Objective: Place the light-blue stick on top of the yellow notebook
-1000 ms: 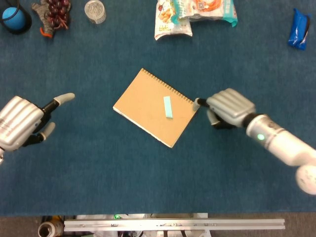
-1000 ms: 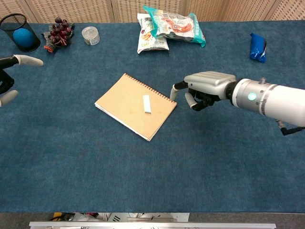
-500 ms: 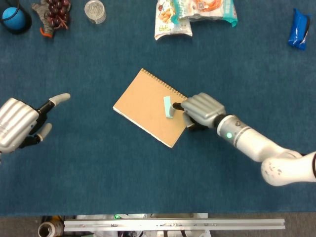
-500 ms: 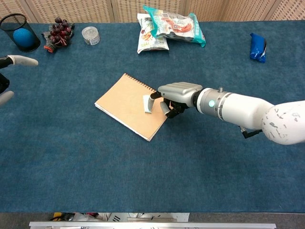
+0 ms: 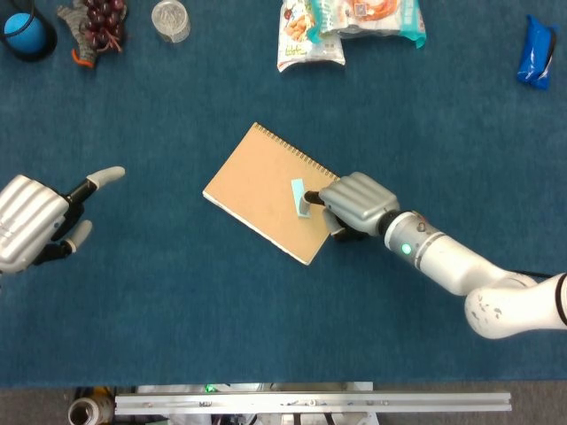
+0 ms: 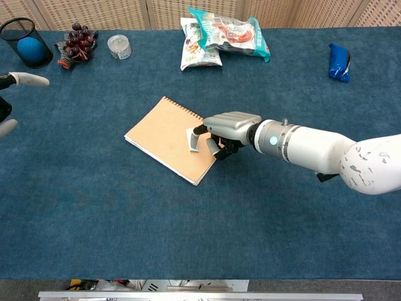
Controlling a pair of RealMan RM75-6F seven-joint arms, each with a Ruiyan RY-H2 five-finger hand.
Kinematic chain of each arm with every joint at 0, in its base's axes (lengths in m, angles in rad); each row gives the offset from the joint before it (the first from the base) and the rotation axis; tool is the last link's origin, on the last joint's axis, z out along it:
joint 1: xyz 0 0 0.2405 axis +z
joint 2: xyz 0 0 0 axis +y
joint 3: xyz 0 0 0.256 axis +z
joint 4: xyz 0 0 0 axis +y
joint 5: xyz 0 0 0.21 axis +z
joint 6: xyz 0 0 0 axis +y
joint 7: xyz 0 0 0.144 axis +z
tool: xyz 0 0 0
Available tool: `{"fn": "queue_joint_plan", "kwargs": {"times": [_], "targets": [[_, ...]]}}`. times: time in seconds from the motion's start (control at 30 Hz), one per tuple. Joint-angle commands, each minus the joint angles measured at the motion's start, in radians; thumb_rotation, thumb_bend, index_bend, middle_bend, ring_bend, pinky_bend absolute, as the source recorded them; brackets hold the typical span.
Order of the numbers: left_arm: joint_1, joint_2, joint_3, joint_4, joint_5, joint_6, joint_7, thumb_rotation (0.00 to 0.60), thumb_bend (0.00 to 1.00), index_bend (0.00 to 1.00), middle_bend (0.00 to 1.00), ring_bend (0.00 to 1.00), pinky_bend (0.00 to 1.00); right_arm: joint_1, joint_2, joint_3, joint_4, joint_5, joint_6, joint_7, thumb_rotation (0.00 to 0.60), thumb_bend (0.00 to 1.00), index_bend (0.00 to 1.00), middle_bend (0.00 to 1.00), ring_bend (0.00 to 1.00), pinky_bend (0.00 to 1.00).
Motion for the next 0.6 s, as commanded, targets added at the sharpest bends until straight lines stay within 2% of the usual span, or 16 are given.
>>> {"fn": "queue_joint_plan", "kwargs": {"times": [0.03, 0.43, 0.6], "targets": [[-0.002, -0.002, 0.001, -0.001, 0.000, -0.001, 0.000, 0.600, 0.46, 0.13, 0.84, 0.91, 0.87, 0.005, 0.002, -0.006, -0.004, 0.005, 0.000, -0.006, 0.600, 1.00, 0.31, 1.00, 1.00, 1.00], [-0.004, -0.008, 0.004, 0.010, -0.009, -0.003, -0.009, 0.600, 0.46, 0.13, 0.84, 0.91, 0.87, 0.030, -0.010, -0.050, -0.011, 0.025, 0.010, -0.060, 0.600, 1.00, 0.31, 1.00, 1.00, 1.00], [-0.005, -0.012, 0.006, 0.018, -0.011, -0.001, -0.015, 0.600, 0.46, 0.13, 0.84, 0.91, 0.87, 0.034, -0.012, -0.052, -0.021, 0.035, 0.029, -0.071, 0.600, 1.00, 0.31, 1.00, 1.00, 1.00]]}}
